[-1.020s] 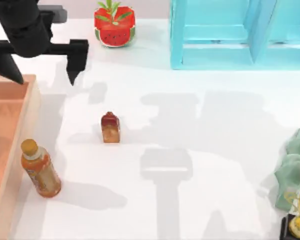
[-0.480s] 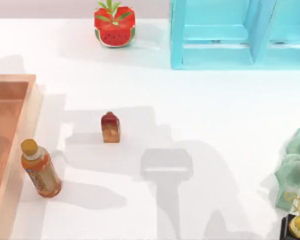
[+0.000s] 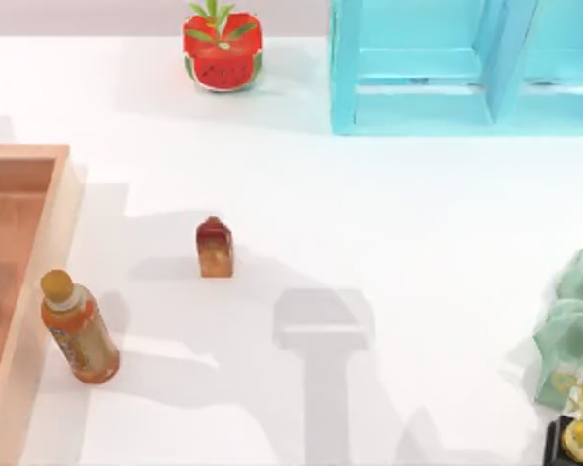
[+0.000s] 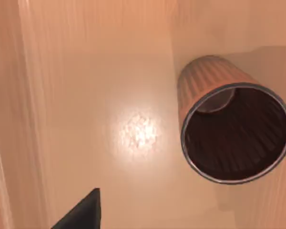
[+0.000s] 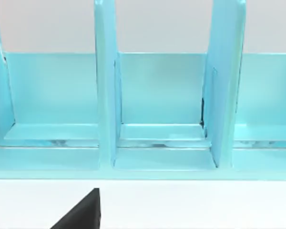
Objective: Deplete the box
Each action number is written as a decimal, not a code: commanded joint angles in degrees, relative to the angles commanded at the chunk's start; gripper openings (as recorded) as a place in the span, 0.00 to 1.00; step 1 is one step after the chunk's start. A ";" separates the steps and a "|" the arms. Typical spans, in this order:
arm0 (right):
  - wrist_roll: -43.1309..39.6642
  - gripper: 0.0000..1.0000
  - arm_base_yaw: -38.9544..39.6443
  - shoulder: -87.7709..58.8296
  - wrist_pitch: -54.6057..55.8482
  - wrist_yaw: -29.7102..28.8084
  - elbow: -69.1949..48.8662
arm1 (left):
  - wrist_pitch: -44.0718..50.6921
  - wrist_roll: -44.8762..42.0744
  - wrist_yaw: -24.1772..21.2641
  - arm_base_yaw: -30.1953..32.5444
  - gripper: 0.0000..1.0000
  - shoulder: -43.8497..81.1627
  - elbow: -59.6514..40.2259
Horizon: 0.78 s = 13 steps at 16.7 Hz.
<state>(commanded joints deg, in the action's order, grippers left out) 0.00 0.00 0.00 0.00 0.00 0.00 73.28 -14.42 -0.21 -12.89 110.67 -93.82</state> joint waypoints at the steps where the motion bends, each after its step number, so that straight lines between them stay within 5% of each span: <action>1: 0.00 1.00 0.00 0.00 0.00 0.00 0.00 | -1.87 -1.21 0.00 -1.22 1.00 0.35 1.52; 8: 0.00 1.00 0.00 0.00 0.00 0.00 0.00 | -15.65 3.66 0.09 3.71 1.00 2.02 13.62; 13: 0.00 1.00 0.00 0.00 0.00 0.00 0.00 | -16.75 4.82 0.01 4.86 1.00 2.12 14.66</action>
<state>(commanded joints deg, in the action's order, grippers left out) 0.00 0.00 0.00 0.00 0.00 0.00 56.53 -9.60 -0.21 -8.03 112.79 -79.16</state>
